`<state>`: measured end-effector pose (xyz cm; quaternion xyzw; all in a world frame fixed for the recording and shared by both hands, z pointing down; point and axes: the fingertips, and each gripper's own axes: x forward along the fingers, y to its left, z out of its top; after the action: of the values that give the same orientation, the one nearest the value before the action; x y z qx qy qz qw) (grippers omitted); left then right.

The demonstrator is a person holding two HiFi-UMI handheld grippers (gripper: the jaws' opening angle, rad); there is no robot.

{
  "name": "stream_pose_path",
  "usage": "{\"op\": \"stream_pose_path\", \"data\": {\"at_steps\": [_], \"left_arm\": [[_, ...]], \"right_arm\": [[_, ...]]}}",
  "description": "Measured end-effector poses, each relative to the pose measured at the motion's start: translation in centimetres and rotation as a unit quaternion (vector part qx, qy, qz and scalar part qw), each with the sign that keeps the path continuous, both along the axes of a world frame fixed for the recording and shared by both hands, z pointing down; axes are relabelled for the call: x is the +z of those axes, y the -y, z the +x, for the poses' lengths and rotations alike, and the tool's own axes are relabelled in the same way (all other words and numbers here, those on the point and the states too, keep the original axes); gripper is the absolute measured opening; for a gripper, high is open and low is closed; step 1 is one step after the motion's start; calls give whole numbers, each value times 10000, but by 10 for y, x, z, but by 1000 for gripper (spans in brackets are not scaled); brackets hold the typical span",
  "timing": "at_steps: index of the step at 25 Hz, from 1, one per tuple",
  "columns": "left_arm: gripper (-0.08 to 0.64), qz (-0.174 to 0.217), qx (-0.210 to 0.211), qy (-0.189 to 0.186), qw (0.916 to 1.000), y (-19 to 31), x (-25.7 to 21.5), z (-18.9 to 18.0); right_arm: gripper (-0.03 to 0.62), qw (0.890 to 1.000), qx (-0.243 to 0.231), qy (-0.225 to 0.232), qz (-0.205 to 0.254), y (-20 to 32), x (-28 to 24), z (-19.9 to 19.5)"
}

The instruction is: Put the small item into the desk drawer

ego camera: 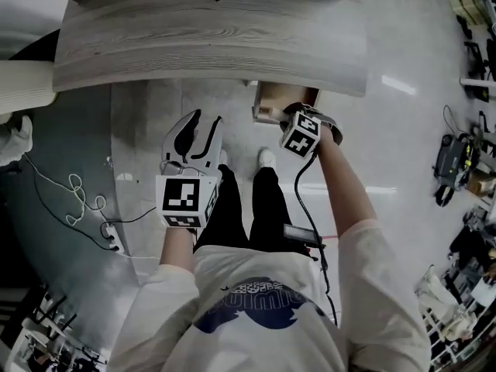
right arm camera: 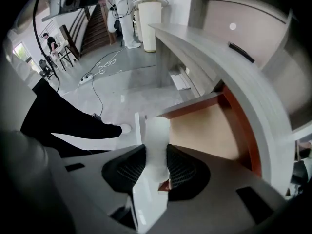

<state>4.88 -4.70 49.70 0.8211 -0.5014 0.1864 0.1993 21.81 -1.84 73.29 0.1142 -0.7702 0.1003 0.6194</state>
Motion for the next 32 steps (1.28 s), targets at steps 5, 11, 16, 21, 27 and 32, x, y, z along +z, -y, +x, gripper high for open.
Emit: {"op": "stream_pose_path", "data": {"at_steps": [5, 11, 16, 21, 27, 32], "left_arm": [[140, -150, -196, -38, 9997, 4, 24, 27], [140, -239, -429, -7, 9988, 6, 45, 35], [140, -256, -581, -9, 9980, 4, 53, 39], [140, -312, -727, -12, 9969, 0, 62, 36], [140, -355, -842, -13, 9958, -2, 71, 27], [140, -392, -906, -14, 9951, -6, 75, 20]], "right_arm": [[129, 9994, -336, -44, -86, 15, 30, 8], [129, 9968, -769, -143, -171, 23, 61, 5], [129, 9960, -844, -221, -214, 24, 78, 7], [129, 9945, -951, -353, -244, 23, 90, 9], [129, 9944, -904, -497, -248, 26, 104, 8], [129, 9933, -973, -575, -223, 27, 107, 7]]}}
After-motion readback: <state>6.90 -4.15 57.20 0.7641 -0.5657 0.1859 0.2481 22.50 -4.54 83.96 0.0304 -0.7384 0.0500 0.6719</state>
